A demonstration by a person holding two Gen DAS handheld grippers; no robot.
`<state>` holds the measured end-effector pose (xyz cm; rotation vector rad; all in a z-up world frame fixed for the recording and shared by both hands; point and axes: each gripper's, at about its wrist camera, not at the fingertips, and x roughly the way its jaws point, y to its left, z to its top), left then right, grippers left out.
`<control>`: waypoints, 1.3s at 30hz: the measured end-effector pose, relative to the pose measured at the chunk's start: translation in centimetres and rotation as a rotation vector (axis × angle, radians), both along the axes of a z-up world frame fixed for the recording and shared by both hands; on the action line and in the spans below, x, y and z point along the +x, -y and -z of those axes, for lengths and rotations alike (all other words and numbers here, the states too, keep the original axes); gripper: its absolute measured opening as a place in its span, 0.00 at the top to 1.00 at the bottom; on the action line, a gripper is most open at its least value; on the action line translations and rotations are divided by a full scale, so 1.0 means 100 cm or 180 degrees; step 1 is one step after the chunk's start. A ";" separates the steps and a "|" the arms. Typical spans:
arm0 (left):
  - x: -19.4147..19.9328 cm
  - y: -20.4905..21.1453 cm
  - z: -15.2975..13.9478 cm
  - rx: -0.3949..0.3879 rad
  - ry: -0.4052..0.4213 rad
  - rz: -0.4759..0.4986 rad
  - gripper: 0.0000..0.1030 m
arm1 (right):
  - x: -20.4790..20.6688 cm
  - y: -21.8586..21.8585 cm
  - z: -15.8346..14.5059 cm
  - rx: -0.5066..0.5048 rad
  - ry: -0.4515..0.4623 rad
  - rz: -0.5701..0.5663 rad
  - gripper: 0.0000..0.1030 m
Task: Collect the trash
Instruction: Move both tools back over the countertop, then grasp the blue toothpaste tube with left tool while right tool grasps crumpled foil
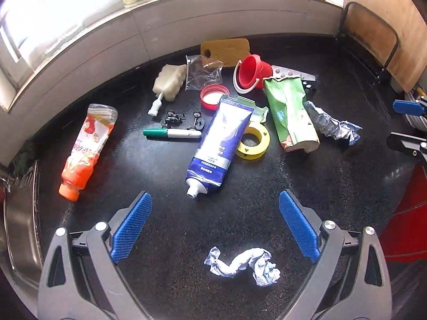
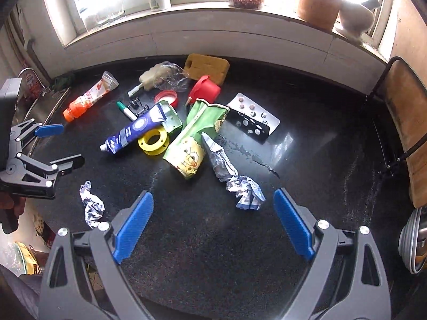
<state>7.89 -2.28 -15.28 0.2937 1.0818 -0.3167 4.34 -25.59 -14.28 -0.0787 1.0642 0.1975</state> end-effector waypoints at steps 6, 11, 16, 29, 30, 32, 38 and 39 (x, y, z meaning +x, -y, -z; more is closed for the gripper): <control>0.037 0.010 0.053 0.0245 -0.0158 0.0176 0.09 | 0.031 0.011 0.049 -0.0064 -0.0165 -0.0147 0.14; 0.058 0.011 0.074 0.0270 -0.0172 0.0322 0.09 | 0.053 0.017 0.082 -0.0127 -0.0313 -0.0277 0.14; 0.071 0.015 0.084 0.0252 -0.0186 0.0524 0.09 | 0.066 0.015 0.099 -0.0164 -0.0409 -0.0424 0.16; 0.073 0.016 0.089 -0.0072 -0.0124 0.0633 0.50 | 0.079 -0.009 0.104 -0.0202 -0.0495 -0.0650 0.72; 0.069 0.018 0.087 -0.0053 -0.0136 0.0649 0.50 | 0.079 -0.010 0.103 -0.0224 -0.0478 -0.0644 0.74; 0.066 0.022 0.085 0.0008 -0.0166 0.0650 0.52 | 0.078 -0.013 0.100 -0.0246 -0.0461 -0.0624 0.76; 0.053 0.016 0.074 -0.0095 -0.0215 0.0297 0.53 | 0.071 -0.016 0.083 -0.0257 -0.0381 -0.0575 0.81; 0.050 0.014 0.071 -0.0097 -0.0201 0.0253 0.53 | 0.071 -0.017 0.081 -0.0256 -0.0379 -0.0558 0.82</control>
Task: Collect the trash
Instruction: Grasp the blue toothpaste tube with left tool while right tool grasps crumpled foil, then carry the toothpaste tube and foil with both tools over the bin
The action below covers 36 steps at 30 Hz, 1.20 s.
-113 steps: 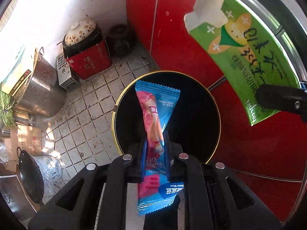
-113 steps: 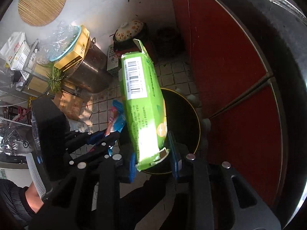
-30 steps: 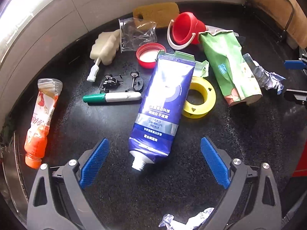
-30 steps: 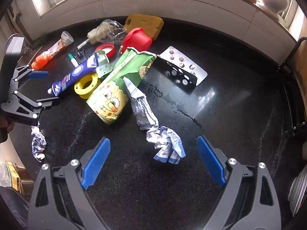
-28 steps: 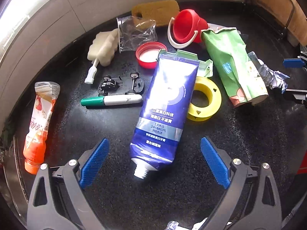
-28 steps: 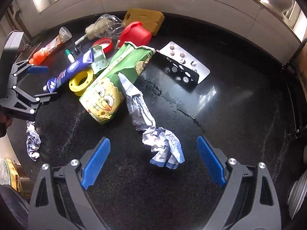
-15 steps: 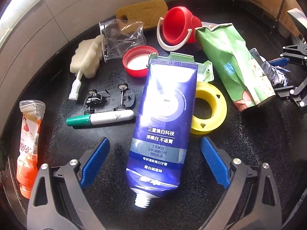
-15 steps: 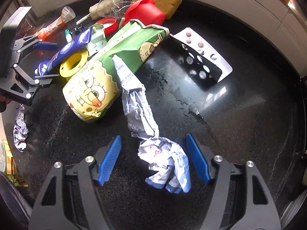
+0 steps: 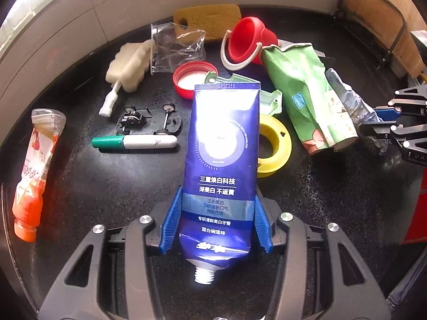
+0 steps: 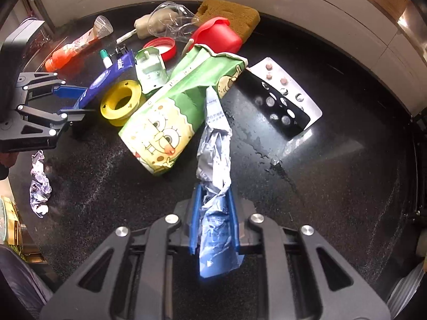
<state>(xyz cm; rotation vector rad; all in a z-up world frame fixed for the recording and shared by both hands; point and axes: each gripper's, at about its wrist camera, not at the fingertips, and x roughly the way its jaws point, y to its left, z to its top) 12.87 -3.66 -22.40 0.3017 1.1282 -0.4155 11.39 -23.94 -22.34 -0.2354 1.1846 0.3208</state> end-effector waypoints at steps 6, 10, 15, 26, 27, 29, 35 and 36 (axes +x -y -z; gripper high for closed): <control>-0.019 -0.006 -0.021 0.0035 0.0074 -0.0244 0.53 | -0.007 -0.004 -0.021 0.0052 0.0099 0.0030 0.82; -0.027 -0.017 -0.042 -0.0025 0.0103 -0.0523 0.53 | -0.014 -0.005 -0.042 0.0076 0.0163 -0.0011 0.83; -0.041 -0.036 -0.072 -0.0053 0.0161 -0.0853 0.53 | -0.024 -0.024 -0.072 0.0175 0.0285 -0.0138 0.83; -0.118 -0.103 -0.109 0.0073 0.0347 -0.1682 0.53 | -0.044 -0.126 -0.111 0.0358 0.0418 -0.0763 0.83; -0.127 -0.114 -0.112 0.0067 0.0358 -0.1790 0.53 | -0.048 -0.138 -0.113 0.0381 0.0424 -0.0839 0.82; -0.146 -0.136 -0.117 0.0082 0.0375 -0.2022 0.53 | -0.057 -0.162 -0.116 0.0412 0.0427 -0.0999 0.83; -0.208 -0.199 -0.124 0.0191 0.0386 -0.2703 0.53 | -0.087 -0.246 -0.121 0.0519 0.0386 -0.1545 0.83; -0.220 -0.209 -0.124 0.0211 0.0378 -0.2813 0.53 | -0.093 -0.259 -0.121 0.0540 0.0370 -0.1637 0.83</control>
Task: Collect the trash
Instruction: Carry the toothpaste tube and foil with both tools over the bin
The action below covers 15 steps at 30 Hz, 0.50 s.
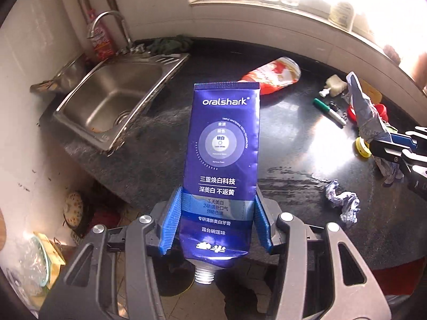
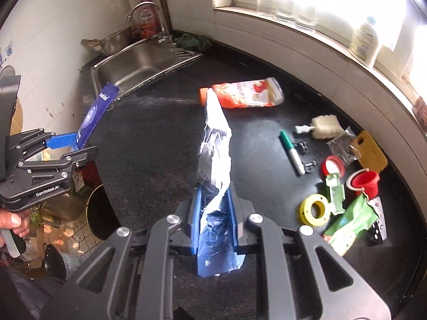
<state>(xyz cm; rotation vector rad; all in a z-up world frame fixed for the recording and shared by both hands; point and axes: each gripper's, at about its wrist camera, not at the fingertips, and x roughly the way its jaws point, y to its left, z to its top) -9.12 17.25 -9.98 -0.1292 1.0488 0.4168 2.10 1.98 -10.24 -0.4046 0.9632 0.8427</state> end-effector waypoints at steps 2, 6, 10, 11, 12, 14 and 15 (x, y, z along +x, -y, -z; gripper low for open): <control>-0.023 -0.018 0.001 -0.0005 -0.0011 -0.0219 0.53 | -0.014 -0.030 -0.001 0.0020 -0.0019 -0.0211 0.82; -0.073 -0.051 0.004 -0.0009 -0.0052 -0.0675 0.53 | -0.048 -0.085 0.000 0.0057 -0.0073 -0.0624 0.82; -0.122 -0.079 0.009 -0.0031 -0.0060 -0.1113 0.53 | -0.088 -0.132 0.003 0.0085 -0.0150 -0.0999 0.82; -0.134 -0.084 0.010 -0.0047 -0.0063 -0.1213 0.53 | -0.098 -0.142 0.004 0.0086 -0.0174 -0.1089 0.82; -0.146 -0.089 0.012 -0.0065 -0.0069 -0.1297 0.53 | -0.108 -0.152 0.006 0.0087 -0.0211 -0.1173 0.82; -0.170 -0.098 0.017 -0.0104 -0.0075 -0.1458 0.53 | -0.128 -0.171 0.010 0.0086 -0.0272 -0.1331 0.82; -0.180 -0.101 0.020 -0.0126 -0.0080 -0.1520 0.53 | -0.139 -0.181 0.013 0.0082 -0.0303 -0.1415 0.82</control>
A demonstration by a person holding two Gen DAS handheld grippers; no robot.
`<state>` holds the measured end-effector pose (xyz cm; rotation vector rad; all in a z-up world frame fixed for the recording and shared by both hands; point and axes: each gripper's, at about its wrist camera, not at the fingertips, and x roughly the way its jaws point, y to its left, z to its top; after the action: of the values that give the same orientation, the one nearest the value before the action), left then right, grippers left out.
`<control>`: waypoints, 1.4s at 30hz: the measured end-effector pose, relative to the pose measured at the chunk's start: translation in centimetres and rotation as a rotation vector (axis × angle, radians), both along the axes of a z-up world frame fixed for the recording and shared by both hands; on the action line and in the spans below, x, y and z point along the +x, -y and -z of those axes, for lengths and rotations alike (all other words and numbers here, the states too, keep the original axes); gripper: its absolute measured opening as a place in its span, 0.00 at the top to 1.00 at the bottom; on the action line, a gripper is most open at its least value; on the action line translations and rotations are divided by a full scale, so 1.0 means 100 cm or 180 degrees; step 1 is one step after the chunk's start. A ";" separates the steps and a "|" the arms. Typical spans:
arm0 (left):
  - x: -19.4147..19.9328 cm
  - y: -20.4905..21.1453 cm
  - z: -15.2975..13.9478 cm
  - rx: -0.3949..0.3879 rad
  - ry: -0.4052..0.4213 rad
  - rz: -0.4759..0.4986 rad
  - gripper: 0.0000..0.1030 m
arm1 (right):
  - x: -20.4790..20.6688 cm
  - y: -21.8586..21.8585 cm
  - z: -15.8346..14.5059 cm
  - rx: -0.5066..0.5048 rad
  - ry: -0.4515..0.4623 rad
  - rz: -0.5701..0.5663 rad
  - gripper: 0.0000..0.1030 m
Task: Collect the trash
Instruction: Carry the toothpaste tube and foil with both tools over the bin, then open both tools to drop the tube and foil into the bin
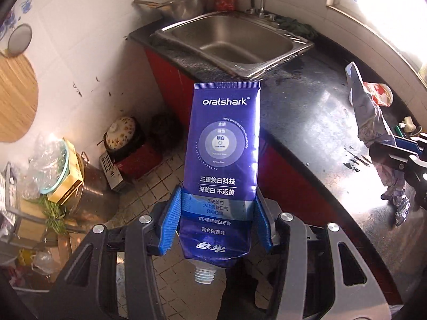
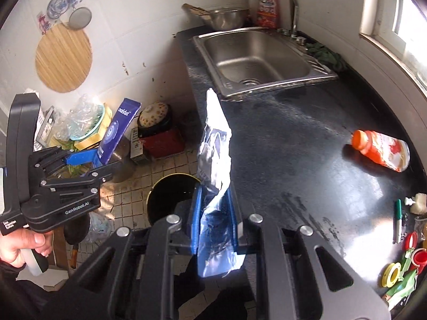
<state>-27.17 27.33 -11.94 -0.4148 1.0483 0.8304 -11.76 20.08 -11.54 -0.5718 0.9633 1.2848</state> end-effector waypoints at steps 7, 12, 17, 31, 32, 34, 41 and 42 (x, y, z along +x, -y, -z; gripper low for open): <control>-0.057 -0.014 0.039 -0.0196 -0.0036 -0.0318 0.53 | -0.060 -0.053 0.035 -0.0129 -0.0199 -0.0361 0.82; -0.074 -0.025 0.090 -0.0398 -0.0020 -0.0386 0.53 | -0.077 -0.080 0.077 -0.0281 -0.0380 -0.0381 0.82; -0.082 -0.035 0.164 -0.0750 0.0032 -0.0460 0.53 | -0.080 -0.100 0.131 -0.0471 -0.0385 -0.0367 0.82; -0.073 -0.053 0.269 -0.1157 0.0048 -0.0370 0.52 | -0.078 -0.139 0.242 -0.0964 -0.0608 -0.0193 0.82; -0.072 -0.053 0.269 -0.1134 0.0037 -0.0338 0.52 | -0.078 -0.141 0.243 -0.0972 -0.0612 -0.0199 0.82; -0.071 -0.054 0.271 -0.1133 0.0049 -0.0306 0.52 | -0.078 -0.144 0.245 -0.0971 -0.0601 -0.0216 0.81; -0.070 -0.065 0.265 -0.1194 0.0188 -0.0350 0.14 | -0.073 -0.145 0.242 -0.0943 -0.0704 -0.0197 0.50; -0.070 -0.064 0.263 -0.1166 0.0192 -0.0318 0.12 | -0.072 -0.144 0.239 -0.0889 -0.0702 -0.0189 0.31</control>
<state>-34.21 33.69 -38.21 -0.8027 1.1323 0.7085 -18.96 34.51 -35.46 -0.6870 1.3310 1.2934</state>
